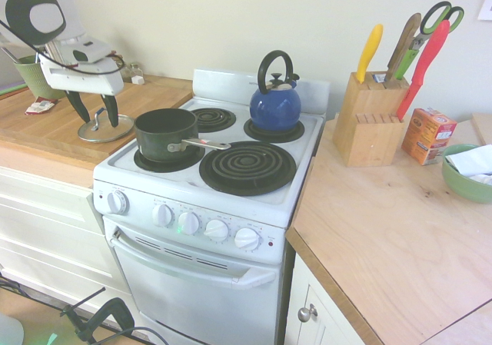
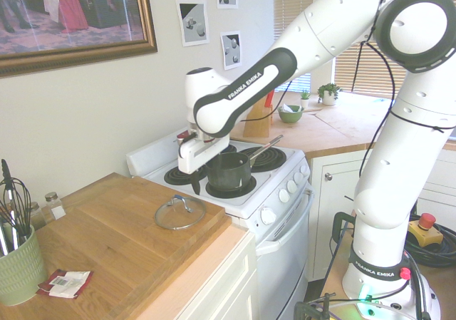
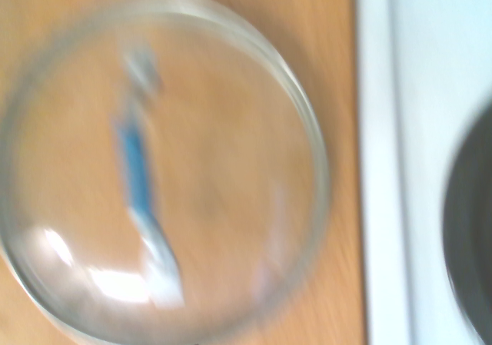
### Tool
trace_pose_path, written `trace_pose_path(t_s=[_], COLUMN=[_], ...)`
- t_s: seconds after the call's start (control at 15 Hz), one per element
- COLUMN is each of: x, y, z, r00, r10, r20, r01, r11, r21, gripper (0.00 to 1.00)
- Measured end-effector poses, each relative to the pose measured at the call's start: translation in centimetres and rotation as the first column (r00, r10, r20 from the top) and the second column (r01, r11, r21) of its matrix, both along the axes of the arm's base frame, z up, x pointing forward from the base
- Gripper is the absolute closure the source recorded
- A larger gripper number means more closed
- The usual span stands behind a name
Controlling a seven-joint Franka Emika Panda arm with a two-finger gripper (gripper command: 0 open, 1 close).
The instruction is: Cover the lid of the pot
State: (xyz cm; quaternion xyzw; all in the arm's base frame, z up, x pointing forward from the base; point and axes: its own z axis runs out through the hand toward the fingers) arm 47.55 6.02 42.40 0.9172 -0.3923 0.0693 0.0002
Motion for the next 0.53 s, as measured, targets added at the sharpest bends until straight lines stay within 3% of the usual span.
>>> trace_pose_path(t_s=[0.27,0.53], x=[5.6,8.6], y=[2.4,2.9], z=[-0.6,-3.8], r00=[1.0,0.996], r10=[0.025,0.032], r20=[-0.01,-0.08], r01=[-0.025,-0.034], r11=[1.0,0.999], r21=[0.0,-0.021], gripper=[0.0,0.0])
